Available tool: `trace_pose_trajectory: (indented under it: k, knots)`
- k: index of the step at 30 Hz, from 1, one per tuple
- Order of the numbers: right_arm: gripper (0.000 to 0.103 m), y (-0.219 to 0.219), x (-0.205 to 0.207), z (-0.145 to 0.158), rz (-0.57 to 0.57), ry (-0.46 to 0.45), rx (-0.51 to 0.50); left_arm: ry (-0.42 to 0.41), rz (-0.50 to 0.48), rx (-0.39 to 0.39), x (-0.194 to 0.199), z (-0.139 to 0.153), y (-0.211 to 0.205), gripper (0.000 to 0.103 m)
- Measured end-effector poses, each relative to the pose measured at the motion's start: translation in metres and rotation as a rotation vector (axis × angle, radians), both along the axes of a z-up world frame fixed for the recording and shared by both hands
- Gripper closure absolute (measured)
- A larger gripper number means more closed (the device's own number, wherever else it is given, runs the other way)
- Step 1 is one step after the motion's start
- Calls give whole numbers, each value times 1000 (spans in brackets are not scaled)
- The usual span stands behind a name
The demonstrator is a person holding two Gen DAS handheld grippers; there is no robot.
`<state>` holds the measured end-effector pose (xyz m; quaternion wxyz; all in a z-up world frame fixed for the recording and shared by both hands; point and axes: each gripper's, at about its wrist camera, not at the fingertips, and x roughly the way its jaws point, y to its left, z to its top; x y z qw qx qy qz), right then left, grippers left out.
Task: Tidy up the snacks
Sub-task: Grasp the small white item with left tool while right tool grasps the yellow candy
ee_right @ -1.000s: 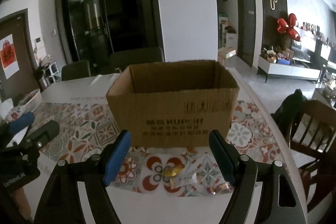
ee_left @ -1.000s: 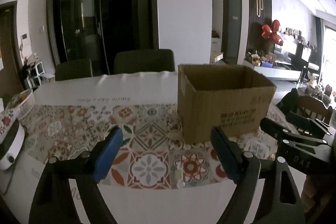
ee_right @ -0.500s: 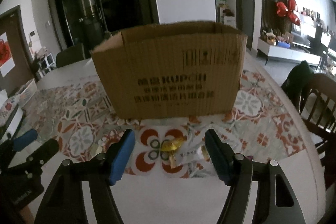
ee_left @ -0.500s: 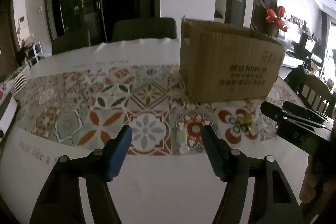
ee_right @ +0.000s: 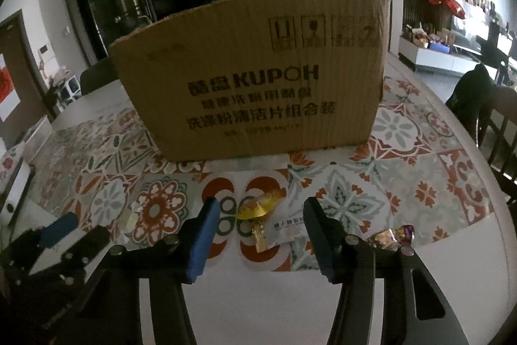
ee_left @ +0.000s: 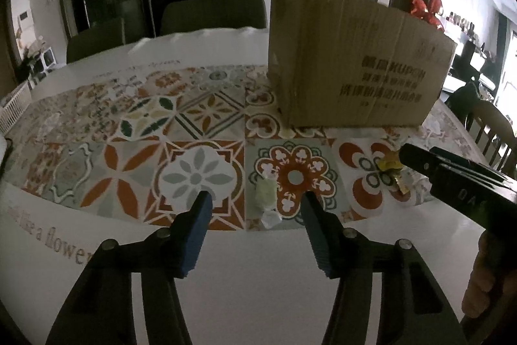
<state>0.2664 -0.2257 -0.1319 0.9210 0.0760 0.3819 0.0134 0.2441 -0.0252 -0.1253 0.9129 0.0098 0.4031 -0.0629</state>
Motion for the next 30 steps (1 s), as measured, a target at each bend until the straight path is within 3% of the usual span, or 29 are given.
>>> trace_pose_trajectory:
  k: [4, 18, 21, 24, 26, 28, 30]
  knots:
    - [49, 2, 7, -4, 2, 11, 2, 38, 8, -27, 12, -10, 2, 54]
    - [59, 2, 27, -25, 3, 73, 27, 65, 0, -21, 29, -23, -7, 60]
    - [62, 4, 30, -28, 6, 81, 26, 63, -1, -21, 29, -24, -7, 69]
    - [64, 6, 30, -28, 10, 81, 15, 60, 1, -20, 30, -24, -7, 85]
    - [66, 9, 30, -28, 16, 82, 7, 60, -11, -17, 30, -24, -8, 85]
    - [74, 12, 31, -30, 24, 78, 1, 61, -19, -13, 31, -24, -9, 85]
    - [74, 13, 31, -30, 29, 77, 1, 64, -27, -22, 32, -23, -10, 85]
